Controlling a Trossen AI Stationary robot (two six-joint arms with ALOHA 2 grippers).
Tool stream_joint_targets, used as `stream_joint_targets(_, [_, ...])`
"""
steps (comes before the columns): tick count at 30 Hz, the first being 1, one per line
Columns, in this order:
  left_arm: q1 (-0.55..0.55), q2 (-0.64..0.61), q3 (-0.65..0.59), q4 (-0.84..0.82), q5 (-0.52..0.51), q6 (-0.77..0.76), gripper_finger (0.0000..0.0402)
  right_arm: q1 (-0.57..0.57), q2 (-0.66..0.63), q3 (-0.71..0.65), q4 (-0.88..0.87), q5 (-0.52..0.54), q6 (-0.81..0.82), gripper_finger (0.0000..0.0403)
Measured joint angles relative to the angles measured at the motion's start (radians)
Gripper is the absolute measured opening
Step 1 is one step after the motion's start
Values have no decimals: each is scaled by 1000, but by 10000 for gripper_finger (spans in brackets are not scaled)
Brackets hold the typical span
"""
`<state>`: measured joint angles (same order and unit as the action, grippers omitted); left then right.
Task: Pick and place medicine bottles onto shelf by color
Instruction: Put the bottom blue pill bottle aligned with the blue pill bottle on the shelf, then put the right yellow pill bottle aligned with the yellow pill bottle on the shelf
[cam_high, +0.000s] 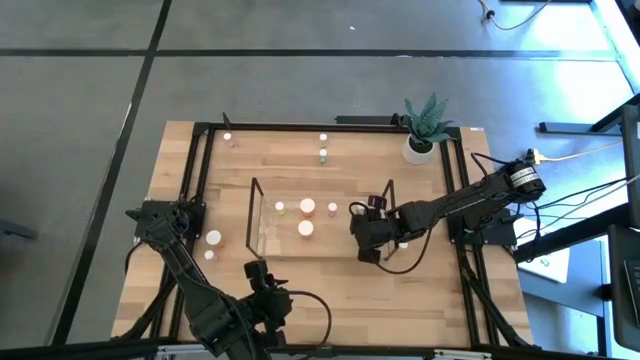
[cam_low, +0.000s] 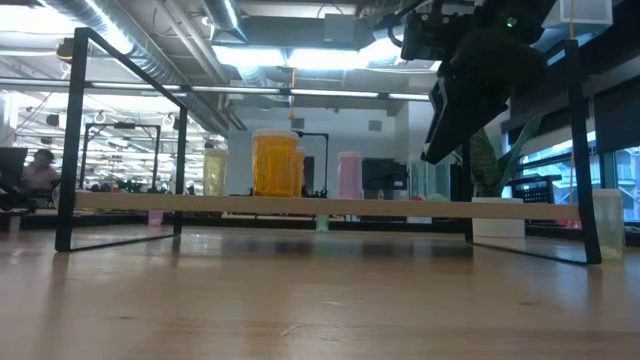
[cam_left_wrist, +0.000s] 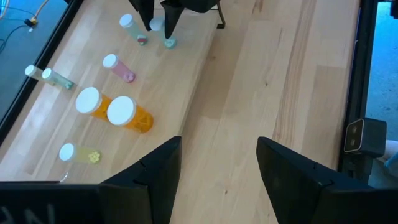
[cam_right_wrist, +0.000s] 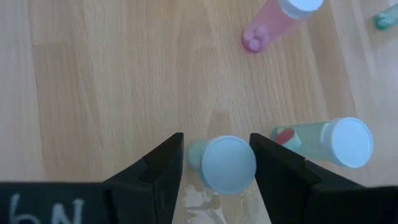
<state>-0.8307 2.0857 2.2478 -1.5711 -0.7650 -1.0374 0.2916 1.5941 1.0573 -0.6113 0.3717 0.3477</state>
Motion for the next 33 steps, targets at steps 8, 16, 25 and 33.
stream_joint_targets(8, [0, 0, 0, 0, 0, 0, 202, 0, 0, 0, 0, 1, -38, 185])
stream_joint_targets(16, [0, 0, 0, 0, 0, 0, 202, 0, 0, 0, 0, 2, -48, 185])
stream_joint_targets(25, [0, 0, 0, 0, 0, 0, 202, 0, 0, 37, -9, 3, -63, 184])
stream_joint_targets(33, [0, 0, 0, 0, 0, 0, 202, 10, 0, 161, -113, 4, -95, 184])
